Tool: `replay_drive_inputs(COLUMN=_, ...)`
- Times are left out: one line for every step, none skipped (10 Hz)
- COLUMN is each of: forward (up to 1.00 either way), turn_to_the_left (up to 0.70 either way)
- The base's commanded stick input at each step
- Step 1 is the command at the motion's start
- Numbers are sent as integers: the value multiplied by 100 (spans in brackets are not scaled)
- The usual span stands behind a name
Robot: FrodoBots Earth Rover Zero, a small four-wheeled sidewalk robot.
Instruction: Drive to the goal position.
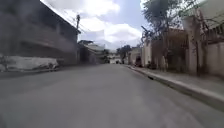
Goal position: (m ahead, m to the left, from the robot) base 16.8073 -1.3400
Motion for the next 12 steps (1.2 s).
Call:
replay_drive_inputs(forward=100, turn_to_the_left=-2)
replay_drive_inputs(forward=100, turn_to_the_left=-2)
replay_drive_inputs(forward=100, turn_to_the_left=-2)
replay_drive_inputs(forward=100, turn_to_the_left=-2)
replay_drive_inputs(forward=100, turn_to_the_left=-2)
replay_drive_inputs(forward=100, turn_to_the_left=-2)
replay_drive_inputs(forward=100, turn_to_the_left=-2)
replay_drive_inputs(forward=100, turn_to_the_left=-2)
replay_drive_inputs(forward=100, turn_to_the_left=-18)
replay_drive_inputs(forward=100, turn_to_the_left=-35)
replay_drive_inputs(forward=100, turn_to_the_left=-40)
replay_drive_inputs(forward=100, turn_to_the_left=-40)
